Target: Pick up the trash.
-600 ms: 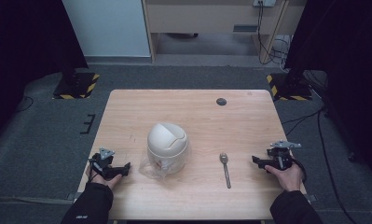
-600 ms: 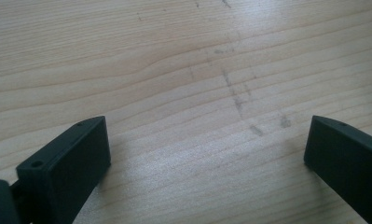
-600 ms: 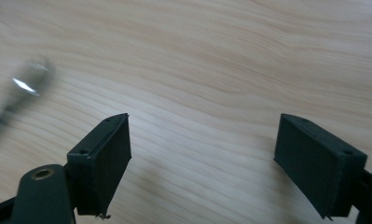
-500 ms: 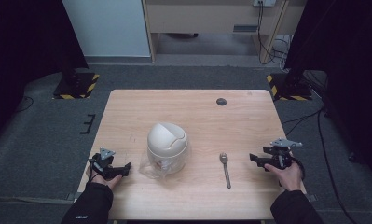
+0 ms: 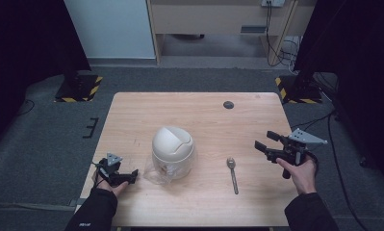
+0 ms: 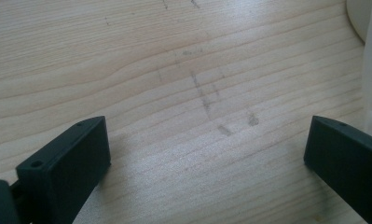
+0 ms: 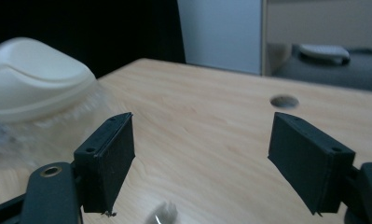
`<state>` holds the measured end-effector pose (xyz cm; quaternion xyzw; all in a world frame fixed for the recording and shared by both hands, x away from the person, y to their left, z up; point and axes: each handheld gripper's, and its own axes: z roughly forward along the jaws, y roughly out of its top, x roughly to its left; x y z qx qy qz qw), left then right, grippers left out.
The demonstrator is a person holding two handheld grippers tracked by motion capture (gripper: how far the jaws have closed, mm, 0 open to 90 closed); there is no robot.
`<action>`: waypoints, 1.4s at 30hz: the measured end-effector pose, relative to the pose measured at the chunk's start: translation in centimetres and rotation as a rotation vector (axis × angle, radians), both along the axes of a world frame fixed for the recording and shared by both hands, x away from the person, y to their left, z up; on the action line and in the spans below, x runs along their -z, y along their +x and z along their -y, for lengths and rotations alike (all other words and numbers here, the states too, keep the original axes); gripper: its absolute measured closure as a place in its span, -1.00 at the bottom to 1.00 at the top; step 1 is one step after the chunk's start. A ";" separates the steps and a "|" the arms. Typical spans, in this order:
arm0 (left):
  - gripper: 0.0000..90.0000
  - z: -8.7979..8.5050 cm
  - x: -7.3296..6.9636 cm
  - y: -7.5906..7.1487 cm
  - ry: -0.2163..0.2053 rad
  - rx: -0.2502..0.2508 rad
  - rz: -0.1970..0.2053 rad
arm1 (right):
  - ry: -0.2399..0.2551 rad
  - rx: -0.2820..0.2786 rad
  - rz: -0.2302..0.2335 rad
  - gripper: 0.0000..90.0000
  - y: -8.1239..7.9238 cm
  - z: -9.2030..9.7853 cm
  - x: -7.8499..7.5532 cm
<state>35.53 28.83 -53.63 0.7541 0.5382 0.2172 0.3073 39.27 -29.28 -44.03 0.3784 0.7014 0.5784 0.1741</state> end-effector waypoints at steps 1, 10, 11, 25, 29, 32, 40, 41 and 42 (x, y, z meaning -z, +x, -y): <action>-1.00 0.0 0.0 0.0 0.000 0.000 0.000 | 0.000 0.000 0.000 -0.50 0.0 0.0 0.0; -1.00 0.1 0.0 0.0 0.001 -0.004 0.000 | 0.014 -0.138 0.091 -0.54 0.1 -3.4 -4.0; -1.00 0.1 0.0 0.0 0.001 -0.004 0.000 | 0.014 -0.138 0.091 -0.54 0.1 -3.4 -4.0; -1.00 0.1 0.0 0.0 0.001 -0.004 0.000 | 0.001 -0.341 0.152 -0.60 1.4 -11.1 -7.0; -1.00 0.1 0.0 0.0 0.000 -0.003 0.000 | 0.007 -0.373 0.158 -0.58 1.8 -12.7 -7.3; -1.00 0.1 0.0 0.0 0.000 -0.001 0.000 | 0.022 -0.404 0.164 -0.57 2.3 -14.2 -7.4; -1.00 0.0 0.0 0.0 0.000 0.002 0.000 | 0.013 -0.466 0.138 -0.58 2.9 -16.8 -6.5; -1.00 0.0 0.0 0.0 0.000 0.002 0.000 | 0.003 -0.488 0.130 -0.58 3.0 -17.6 -6.2; -1.00 0.0 0.0 0.0 0.000 0.002 0.000 | 0.003 -0.488 0.130 -0.58 3.0 -17.6 -6.2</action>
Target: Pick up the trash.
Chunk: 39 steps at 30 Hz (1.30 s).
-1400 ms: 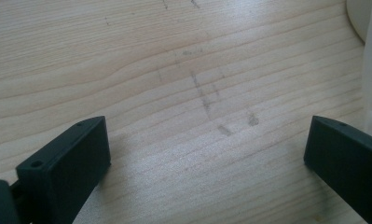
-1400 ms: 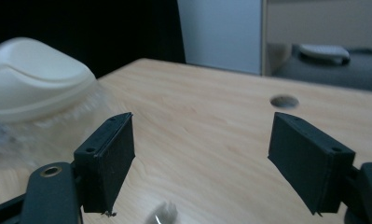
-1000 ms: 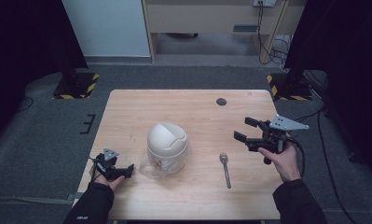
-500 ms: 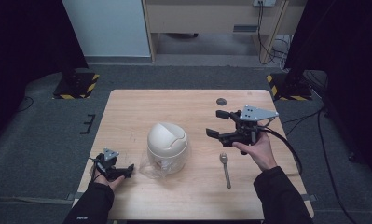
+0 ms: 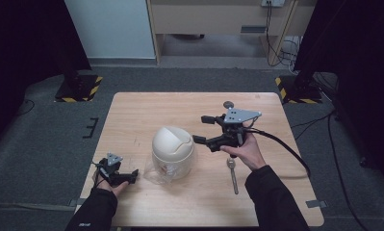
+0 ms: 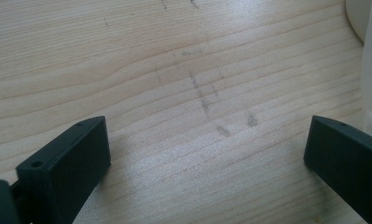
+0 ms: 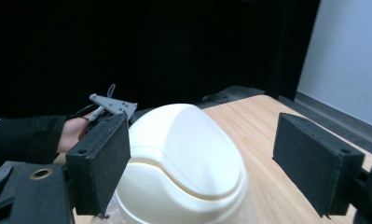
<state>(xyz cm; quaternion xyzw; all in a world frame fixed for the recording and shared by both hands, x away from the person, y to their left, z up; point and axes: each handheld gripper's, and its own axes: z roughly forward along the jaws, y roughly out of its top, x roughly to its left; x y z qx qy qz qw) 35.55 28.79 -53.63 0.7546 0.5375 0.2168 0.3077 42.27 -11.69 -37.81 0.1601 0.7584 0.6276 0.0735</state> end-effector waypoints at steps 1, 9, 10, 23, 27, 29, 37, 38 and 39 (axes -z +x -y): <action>-1.00 0.0 0.0 0.0 0.000 0.000 0.000 | -0.005 -0.008 0.002 -0.58 0.0 -0.3 0.1; -1.00 0.0 0.0 0.0 0.000 0.004 0.000 | -0.042 -0.068 -0.031 -0.54 0.0 -3.0 1.6; -1.00 0.0 0.0 0.0 0.000 0.005 0.000 | -0.055 -0.077 -0.041 -0.51 0.0 -3.4 2.2; -1.00 0.0 0.0 0.0 0.000 0.007 0.000 | -0.123 -0.145 -0.122 -0.45 -0.3 -5.0 4.8; -1.00 -0.1 0.0 0.0 0.000 0.008 0.000 | -0.126 -0.144 -0.135 -0.48 -0.1 -5.2 4.9; -1.00 -0.1 0.0 0.0 0.000 0.008 0.000 | -0.125 -0.137 -0.141 -0.51 0.0 -5.3 5.0; -1.00 -0.1 0.0 0.0 0.000 0.010 0.000 | -0.120 -0.130 -0.146 -0.49 0.2 -5.3 5.0; -1.00 -0.1 0.0 0.0 0.000 0.009 0.000 | -0.115 -0.124 -0.127 -0.48 -0.1 -4.9 4.4; -1.00 -0.1 0.0 0.0 0.000 0.009 0.000 | -0.115 -0.124 -0.127 -0.48 -0.1 -4.9 4.4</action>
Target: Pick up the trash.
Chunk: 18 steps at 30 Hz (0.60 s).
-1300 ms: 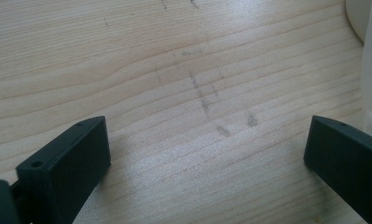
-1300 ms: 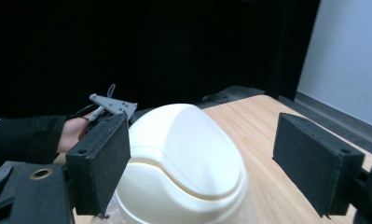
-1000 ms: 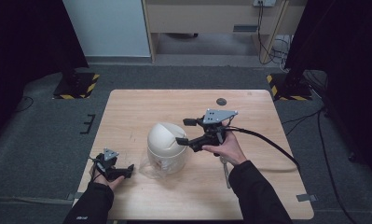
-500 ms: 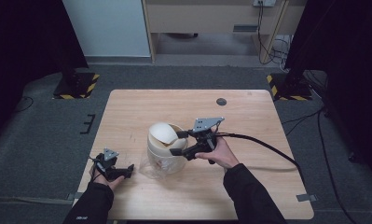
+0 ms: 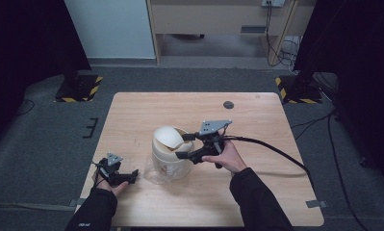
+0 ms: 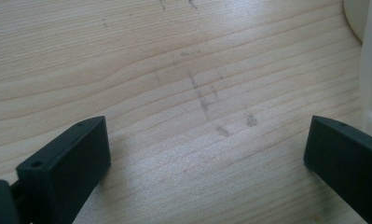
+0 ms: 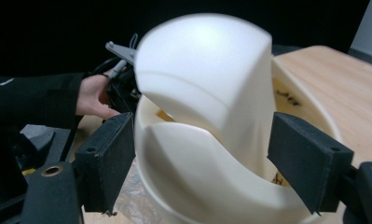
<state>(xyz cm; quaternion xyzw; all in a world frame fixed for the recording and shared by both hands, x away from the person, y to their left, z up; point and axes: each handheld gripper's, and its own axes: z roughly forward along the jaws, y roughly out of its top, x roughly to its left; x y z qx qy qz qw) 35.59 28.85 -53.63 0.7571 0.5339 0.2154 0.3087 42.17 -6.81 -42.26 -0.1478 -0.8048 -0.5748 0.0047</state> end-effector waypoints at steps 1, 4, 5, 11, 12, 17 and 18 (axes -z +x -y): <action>-1.00 0.0 0.0 0.0 0.000 0.000 0.000 | 0.003 0.003 0.007 -0.48 -0.1 0.2 -0.3; -1.00 0.0 0.0 0.0 0.000 0.000 0.000 | 0.010 0.031 0.041 -0.46 -0.7 1.7 -2.0; -1.00 0.0 0.0 0.0 0.000 0.000 0.000 | -0.003 0.053 0.051 -0.45 -0.8 2.3 -2.6; -1.00 0.0 0.0 0.0 0.000 0.000 0.001 | 0.010 0.308 0.064 -0.35 -1.3 7.3 -3.1; -1.00 0.0 0.0 0.0 0.001 0.000 0.000 | -0.025 0.361 0.071 -0.32 -1.4 8.5 -2.8; -1.00 0.0 0.0 0.0 0.000 0.000 0.000 | -0.132 0.507 0.053 -0.25 -2.4 11.6 -0.7; -1.00 0.0 0.0 0.0 0.002 0.000 0.000 | -0.152 0.533 0.041 -0.21 -2.8 12.1 0.1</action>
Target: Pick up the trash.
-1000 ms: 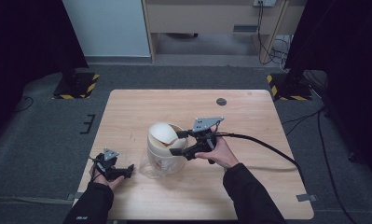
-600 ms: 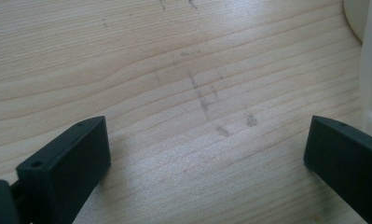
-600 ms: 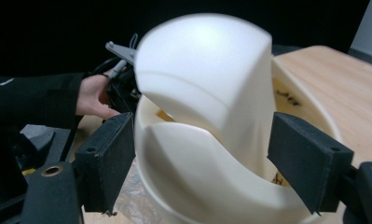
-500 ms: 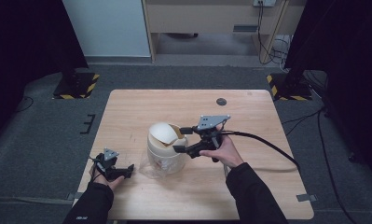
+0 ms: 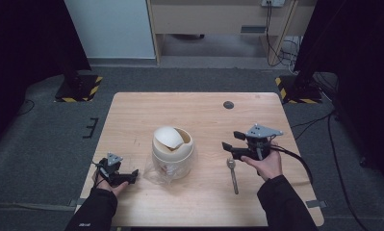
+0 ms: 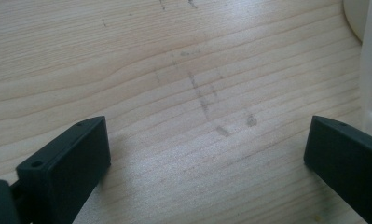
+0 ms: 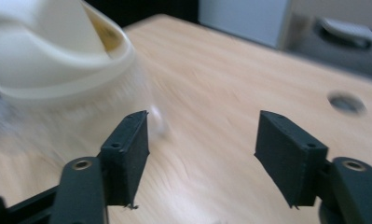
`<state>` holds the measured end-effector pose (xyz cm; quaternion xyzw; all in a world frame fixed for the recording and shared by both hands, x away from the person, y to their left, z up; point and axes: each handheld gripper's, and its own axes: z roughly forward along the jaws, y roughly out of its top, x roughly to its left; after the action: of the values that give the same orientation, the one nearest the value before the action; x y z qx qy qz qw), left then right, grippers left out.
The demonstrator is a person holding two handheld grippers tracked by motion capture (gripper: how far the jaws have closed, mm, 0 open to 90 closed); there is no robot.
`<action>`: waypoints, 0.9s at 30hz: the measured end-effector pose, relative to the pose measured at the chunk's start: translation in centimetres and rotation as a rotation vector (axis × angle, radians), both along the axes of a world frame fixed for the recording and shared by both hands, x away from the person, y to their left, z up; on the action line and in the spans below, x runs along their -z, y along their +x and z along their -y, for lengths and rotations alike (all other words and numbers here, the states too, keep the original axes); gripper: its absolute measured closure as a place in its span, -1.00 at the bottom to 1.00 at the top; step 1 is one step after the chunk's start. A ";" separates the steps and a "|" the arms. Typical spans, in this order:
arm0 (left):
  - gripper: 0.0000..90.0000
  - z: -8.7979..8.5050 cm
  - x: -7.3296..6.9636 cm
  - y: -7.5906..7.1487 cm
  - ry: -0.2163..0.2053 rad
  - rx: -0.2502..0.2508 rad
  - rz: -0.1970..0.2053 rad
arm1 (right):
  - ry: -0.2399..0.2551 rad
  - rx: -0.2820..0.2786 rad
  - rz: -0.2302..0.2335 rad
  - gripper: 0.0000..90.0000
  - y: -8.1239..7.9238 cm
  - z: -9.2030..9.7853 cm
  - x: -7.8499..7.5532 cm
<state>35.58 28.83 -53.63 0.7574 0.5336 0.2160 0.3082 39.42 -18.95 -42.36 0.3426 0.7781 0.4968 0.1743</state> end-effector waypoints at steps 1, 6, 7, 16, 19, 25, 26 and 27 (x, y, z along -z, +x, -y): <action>-1.00 0.0 0.0 0.0 0.000 0.000 0.000 | -0.019 0.019 -0.012 -0.21 -0.3 0.3 0.6; -1.00 0.0 0.0 0.0 0.000 0.000 0.000 | -0.128 0.052 -0.116 -0.15 -1.5 0.9 4.0; -1.00 0.0 0.0 0.0 0.000 0.000 0.001 | -0.158 0.060 -0.150 -0.11 -1.8 0.9 5.3; -1.00 0.1 0.0 0.0 -0.001 0.004 0.000 | -0.240 0.079 -0.254 0.03 -2.8 0.6 8.1; -1.00 0.0 0.0 0.0 -0.002 0.006 0.001 | -0.263 0.077 -0.303 0.12 -2.9 0.0 9.0; -1.00 0.0 0.0 -0.1 0.000 0.014 0.000 | -0.283 0.102 -0.319 0.32 -2.6 -0.4 9.5; -1.00 -0.1 0.0 -0.1 -0.001 0.015 0.000 | -0.288 0.105 -0.312 0.39 -2.6 -0.3 9.5; -1.00 -0.1 0.0 -0.1 -0.001 0.015 0.000 | -0.296 0.109 -0.306 0.47 -2.6 -0.3 9.5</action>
<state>35.52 28.89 -53.63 0.7613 0.5280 0.2134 0.3102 36.77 -18.64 -51.83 0.4263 0.8403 0.3091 0.1291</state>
